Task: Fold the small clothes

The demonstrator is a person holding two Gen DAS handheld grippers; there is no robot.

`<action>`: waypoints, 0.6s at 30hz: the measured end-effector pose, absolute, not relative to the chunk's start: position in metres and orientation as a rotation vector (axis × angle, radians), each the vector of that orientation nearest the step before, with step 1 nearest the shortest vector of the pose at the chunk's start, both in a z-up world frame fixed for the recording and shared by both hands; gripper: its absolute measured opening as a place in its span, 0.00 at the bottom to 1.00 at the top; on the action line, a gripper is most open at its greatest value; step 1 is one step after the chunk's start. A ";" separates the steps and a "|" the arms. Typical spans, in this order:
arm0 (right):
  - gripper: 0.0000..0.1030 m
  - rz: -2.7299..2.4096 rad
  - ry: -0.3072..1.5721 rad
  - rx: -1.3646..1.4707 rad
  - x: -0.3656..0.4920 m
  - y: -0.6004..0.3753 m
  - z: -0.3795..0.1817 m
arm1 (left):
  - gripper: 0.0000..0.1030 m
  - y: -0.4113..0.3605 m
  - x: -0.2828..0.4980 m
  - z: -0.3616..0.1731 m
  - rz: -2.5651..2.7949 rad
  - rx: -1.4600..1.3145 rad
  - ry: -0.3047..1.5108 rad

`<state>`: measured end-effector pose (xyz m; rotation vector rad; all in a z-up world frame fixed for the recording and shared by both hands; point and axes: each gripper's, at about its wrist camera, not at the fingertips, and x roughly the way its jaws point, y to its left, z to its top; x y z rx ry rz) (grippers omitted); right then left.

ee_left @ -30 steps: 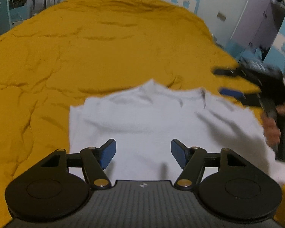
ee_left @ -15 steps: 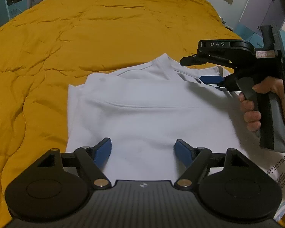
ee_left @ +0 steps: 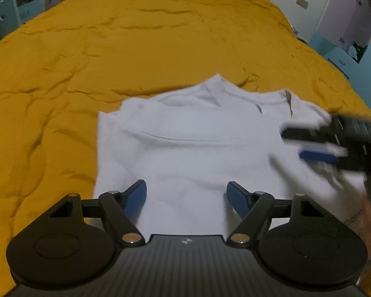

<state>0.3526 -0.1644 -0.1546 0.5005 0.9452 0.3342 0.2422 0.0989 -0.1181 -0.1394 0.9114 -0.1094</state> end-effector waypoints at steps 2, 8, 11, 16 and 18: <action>0.67 0.337 0.958 0.513 0.328 -0.171 -0.151 | 0.84 0.100 0.229 -0.109 -0.111 -0.151 0.891; 0.67 0.347 0.948 0.476 0.245 -0.182 -0.139 | 0.84 0.112 0.198 -0.097 -0.094 -0.205 0.891; 0.69 0.349 0.945 0.476 0.211 -0.185 -0.133 | 0.84 0.118 0.186 -0.096 -0.085 -0.226 0.899; 0.70 0.342 0.958 0.494 0.162 -0.191 -0.131 | 0.84 0.124 0.168 -0.094 -0.082 -0.221 0.908; 0.70 0.344 0.937 0.482 0.150 -0.193 -0.130 | 0.84 0.128 0.162 -0.093 -0.071 -0.226 0.907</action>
